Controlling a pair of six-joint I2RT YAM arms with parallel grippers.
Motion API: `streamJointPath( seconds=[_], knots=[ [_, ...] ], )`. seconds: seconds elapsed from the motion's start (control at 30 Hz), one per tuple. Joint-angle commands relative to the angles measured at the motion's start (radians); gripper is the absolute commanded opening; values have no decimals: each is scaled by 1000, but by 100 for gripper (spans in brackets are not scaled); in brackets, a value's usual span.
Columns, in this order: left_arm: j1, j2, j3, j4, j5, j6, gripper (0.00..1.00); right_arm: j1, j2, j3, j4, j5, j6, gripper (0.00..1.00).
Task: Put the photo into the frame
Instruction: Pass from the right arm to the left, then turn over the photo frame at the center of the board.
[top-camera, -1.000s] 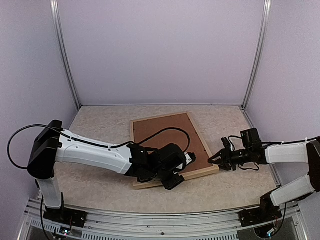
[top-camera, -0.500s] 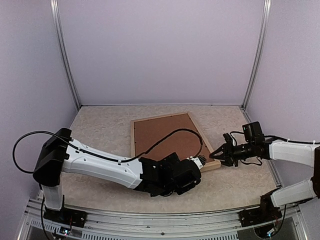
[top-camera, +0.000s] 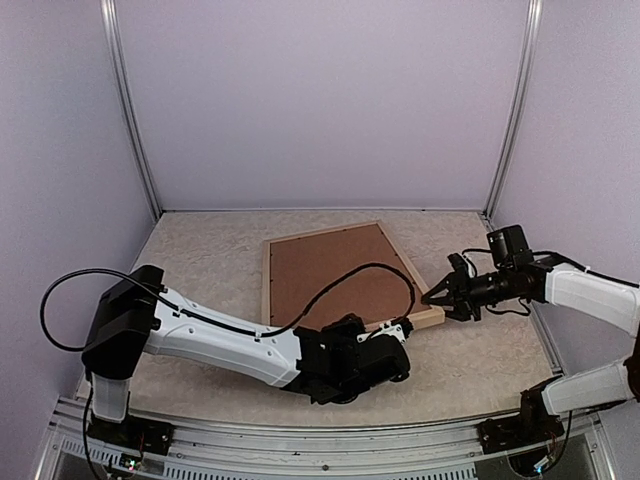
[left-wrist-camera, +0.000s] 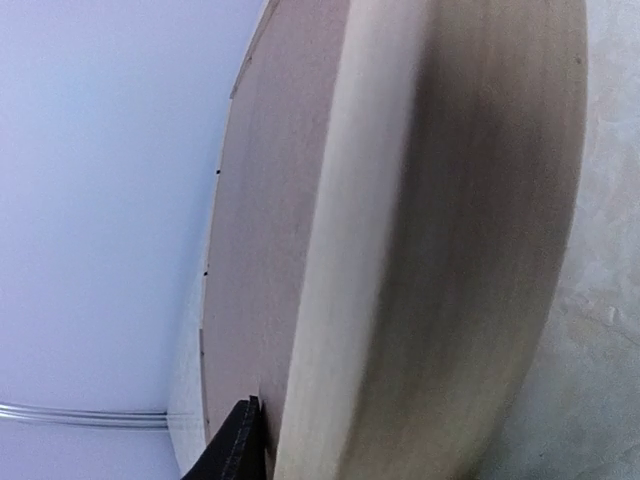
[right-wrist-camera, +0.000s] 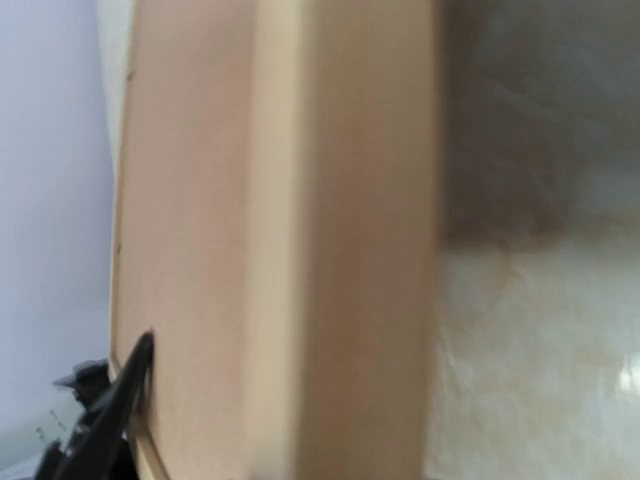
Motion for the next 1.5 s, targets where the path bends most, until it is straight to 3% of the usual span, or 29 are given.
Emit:
streamJointPath(
  seconds=[0.0,0.1,0.2,0.33,0.6,0.8,1.0,1.33,1.47],
  knots=[
    [22,-97,35,-66,-3,-46,28,-7,-35,129,-24,-10,-140,46],
    [35,-149,56,-102,9,-43,21,-7,-32,199,-81,26,-180,64],
    [51,-198,85,-131,11,-29,17,-12,-35,285,-156,71,-223,72],
    [69,-250,160,-177,20,-20,0,-26,-28,420,-250,137,-280,75],
    [123,-328,428,-311,129,-63,0,-89,10,546,-325,161,-341,75],
    [234,-349,667,-437,415,-206,0,-134,27,590,-356,173,-371,75],
    [379,-376,777,-442,693,-368,0,-142,51,586,-346,160,-379,75],
    [776,-508,567,-177,1327,-764,0,-144,55,541,-313,145,-383,74],
    [861,-553,411,-21,1455,-905,0,-144,53,520,-305,139,-383,74]
  ],
)
